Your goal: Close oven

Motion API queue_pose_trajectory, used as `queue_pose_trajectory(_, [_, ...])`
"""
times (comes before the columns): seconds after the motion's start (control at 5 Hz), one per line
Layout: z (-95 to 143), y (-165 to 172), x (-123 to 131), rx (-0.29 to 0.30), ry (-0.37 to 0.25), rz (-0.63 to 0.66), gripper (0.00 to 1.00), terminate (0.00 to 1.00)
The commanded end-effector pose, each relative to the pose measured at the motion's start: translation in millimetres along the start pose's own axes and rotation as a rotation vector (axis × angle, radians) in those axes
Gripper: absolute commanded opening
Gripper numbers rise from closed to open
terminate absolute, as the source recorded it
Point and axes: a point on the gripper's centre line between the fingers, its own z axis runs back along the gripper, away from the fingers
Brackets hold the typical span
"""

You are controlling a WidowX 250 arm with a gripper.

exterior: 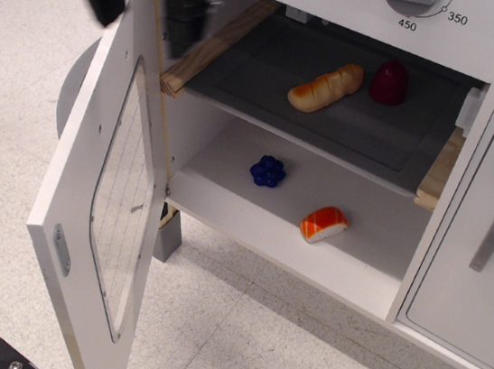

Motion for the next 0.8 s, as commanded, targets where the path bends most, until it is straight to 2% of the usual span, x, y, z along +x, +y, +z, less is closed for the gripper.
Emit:
queue_pose_trajectory(0.0, [-8.7,34.2,-8.8,0.067,-0.084,0.062,1.0,0.0])
queue_pose_trajectory(0.2, [-19.2,34.5,-18.1,0.06,-0.067,0.089,1.0,0.0])
queue_pose_trajectory(0.4, [-29.6,24.8,-15.2,0.04,-0.066,0.144,1.0,0.0])
queue_pose_trajectory(0.6, [-37.4,8.2,-9.1,-0.009,-0.039,0.226,1.0,0.0])
